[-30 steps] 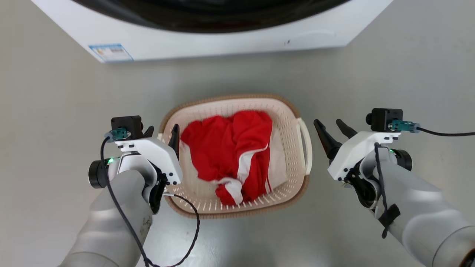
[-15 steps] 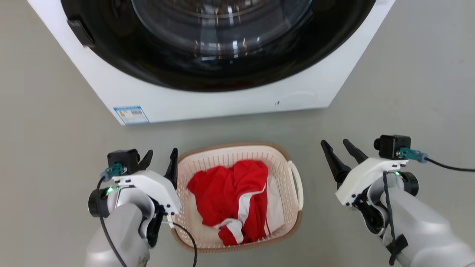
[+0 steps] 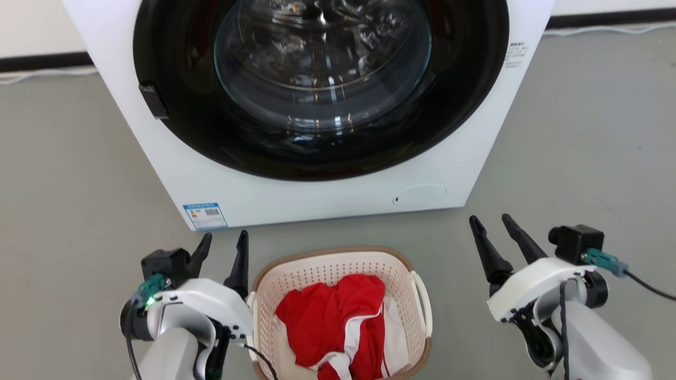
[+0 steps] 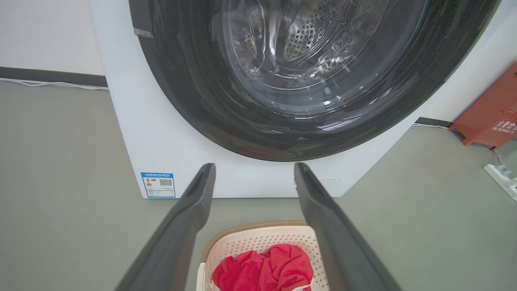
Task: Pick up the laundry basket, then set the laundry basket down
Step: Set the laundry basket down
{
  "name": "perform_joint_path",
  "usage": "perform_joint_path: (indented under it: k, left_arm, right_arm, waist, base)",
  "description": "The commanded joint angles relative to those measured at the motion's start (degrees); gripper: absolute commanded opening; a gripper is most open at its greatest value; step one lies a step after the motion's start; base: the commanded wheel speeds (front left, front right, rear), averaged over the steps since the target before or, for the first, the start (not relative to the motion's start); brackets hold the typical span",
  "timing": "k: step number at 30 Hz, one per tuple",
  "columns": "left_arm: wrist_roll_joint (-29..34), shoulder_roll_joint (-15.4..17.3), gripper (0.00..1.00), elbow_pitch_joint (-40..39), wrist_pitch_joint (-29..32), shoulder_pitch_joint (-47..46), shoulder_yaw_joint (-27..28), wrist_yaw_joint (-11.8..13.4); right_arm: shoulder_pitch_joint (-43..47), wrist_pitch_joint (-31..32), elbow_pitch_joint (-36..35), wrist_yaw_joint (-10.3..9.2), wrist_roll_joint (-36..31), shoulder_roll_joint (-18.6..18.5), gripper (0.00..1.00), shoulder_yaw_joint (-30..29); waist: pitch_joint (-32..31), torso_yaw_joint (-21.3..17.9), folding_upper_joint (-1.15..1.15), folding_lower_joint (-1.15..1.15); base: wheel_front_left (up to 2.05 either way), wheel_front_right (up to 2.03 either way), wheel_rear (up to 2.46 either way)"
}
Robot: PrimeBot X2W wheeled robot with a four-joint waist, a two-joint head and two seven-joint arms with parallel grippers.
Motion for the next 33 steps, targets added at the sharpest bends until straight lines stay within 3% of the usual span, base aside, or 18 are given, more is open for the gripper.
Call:
perform_joint_path:
  k: [1, 4, 16, 24, 33]
  left_arm:
    - [1.09, 0.71, 1.00, -2.65, -0.36, 0.36, 2.61, -0.41]
    - [2.35, 0.25, 1.00, -5.65, -0.36, 2.74, 4.41, -0.83]
    - [7.75, -1.87, 1.00, -17.27, -0.36, 10.92, 9.82, -0.92]
    - [10.76, -3.04, 1.00, -23.86, -0.36, 15.68, 12.19, -1.70]
    - [11.16, -3.31, 1.00, -24.54, -0.36, 17.42, 12.50, -1.64]
  right_arm:
    - [1.86, -0.77, -2.69, 0.36, -2.27, 0.53, 1.00, -1.47]
    - [4.85, -0.77, -6.58, 0.36, -6.25, 2.12, 1.00, -6.64]
    - [13.25, -0.77, -17.54, 0.36, -16.80, 5.55, 1.00, -17.00]
    - [17.09, -0.77, -21.46, 0.36, -20.23, 6.35, 1.00, -20.78]
    - [18.13, -0.78, -22.42, 0.36, -21.36, 6.58, 1.00, -21.62]
  waist:
    - [-1.31, 0.19, 0.00, 0.00]
    - [-2.41, 0.13, 0.00, 0.00]
    - [-4.74, 0.22, 0.00, 0.00]
    - [-5.37, 0.34, 0.00, 0.00]
    - [-5.34, 0.19, 0.00, 0.00]
  base:
    - [0.00, 0.00, 0.00]
    - [0.00, 0.00, 0.00]
    - [0.00, 0.00, 0.00]
    - [0.00, 0.00, 0.00]
    - [0.00, 0.00, 0.00]
